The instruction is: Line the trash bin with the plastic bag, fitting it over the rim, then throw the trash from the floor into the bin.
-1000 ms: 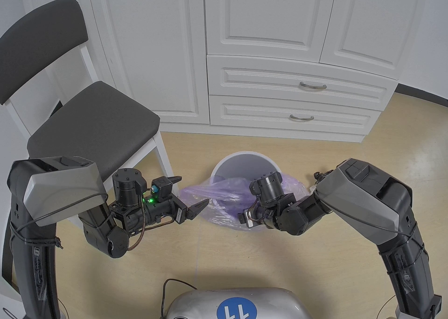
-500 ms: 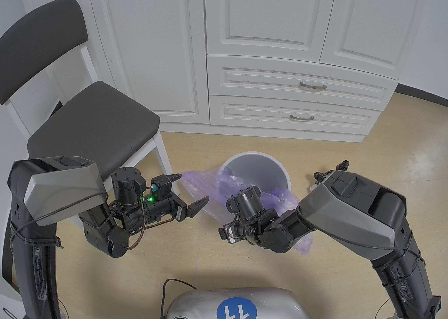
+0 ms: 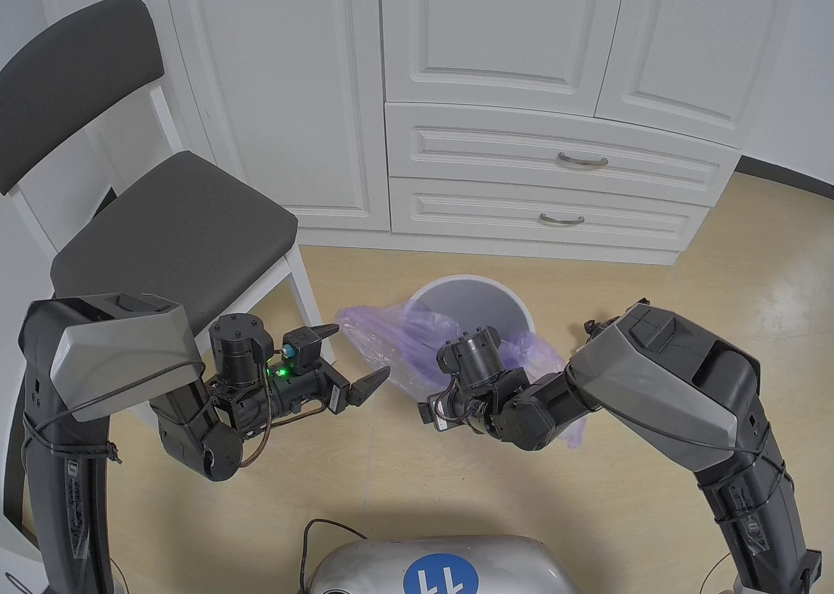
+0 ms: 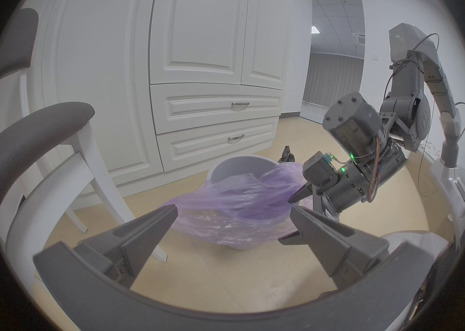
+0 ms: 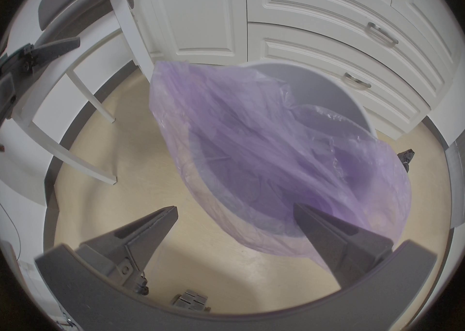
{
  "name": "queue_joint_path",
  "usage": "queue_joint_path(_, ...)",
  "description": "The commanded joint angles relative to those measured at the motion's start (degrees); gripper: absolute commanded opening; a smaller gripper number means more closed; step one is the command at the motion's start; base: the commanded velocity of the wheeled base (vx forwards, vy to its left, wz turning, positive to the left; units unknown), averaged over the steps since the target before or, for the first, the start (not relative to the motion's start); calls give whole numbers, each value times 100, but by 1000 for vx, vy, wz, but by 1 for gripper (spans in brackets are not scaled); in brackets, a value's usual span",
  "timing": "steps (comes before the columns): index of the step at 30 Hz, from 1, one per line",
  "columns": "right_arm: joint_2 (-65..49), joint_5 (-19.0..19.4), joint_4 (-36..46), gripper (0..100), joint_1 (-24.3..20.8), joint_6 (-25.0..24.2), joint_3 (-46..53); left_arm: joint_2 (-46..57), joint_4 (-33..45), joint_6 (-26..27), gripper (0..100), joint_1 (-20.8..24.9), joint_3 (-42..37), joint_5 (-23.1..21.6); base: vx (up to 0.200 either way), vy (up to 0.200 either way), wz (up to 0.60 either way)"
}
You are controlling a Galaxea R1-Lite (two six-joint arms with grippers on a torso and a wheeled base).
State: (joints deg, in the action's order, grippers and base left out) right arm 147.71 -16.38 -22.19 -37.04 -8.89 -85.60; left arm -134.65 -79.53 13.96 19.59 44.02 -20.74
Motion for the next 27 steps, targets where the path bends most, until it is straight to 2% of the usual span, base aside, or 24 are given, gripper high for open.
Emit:
queue_joint_path(1, 109, -5, -5, 100, 74, 45, -282, -9, -1, 2, 100, -8, -7, -1, 0, 0, 0)
queue_joint_path(3, 179, -5, -5, 100, 82, 124, -457, -9, -1, 2, 100, -8, 1, 8, 0, 0, 0)
queue_joint_path(9, 381, -67, 92, 100, 179, 950, -1222, 17, -1, 2, 100, -8, -7, -1, 0, 0, 0)
queue_joint_path(12, 434, -32, 197, 100, 214, 1179, -1424, 17, -1, 2, 100, -8, -16, -1, 0, 0, 0)
queue_joint_path(14, 443, 12, 637, 100, 232, 1398, -1697, 26, -10, 2, 100, -8, -25, -1, 0, 0, 0)
queue_joint_path(16, 443, 30, 900, 100, 232, 1407, -1837, 35, -10, 2, 100, -8, -34, -1, 0, 0, 0)
queue_joint_path(20, 328, 549, 1718, 100, 179, 1407, -2127, 52, -10, 2, 100, -8, -43, -1, 0, 0, 0)
queue_joint_path(22, 302, 689, 2025, 100, 153, 1407, -2259, 52, -10, 2, 100, -8, -43, -1, 0, 0, 0)
queue_joint_path(27, 390, 795, 2324, 100, 118, 1398, -2558, 52, -10, 2, 100, -34, -34, -1, 0, 0, 0)
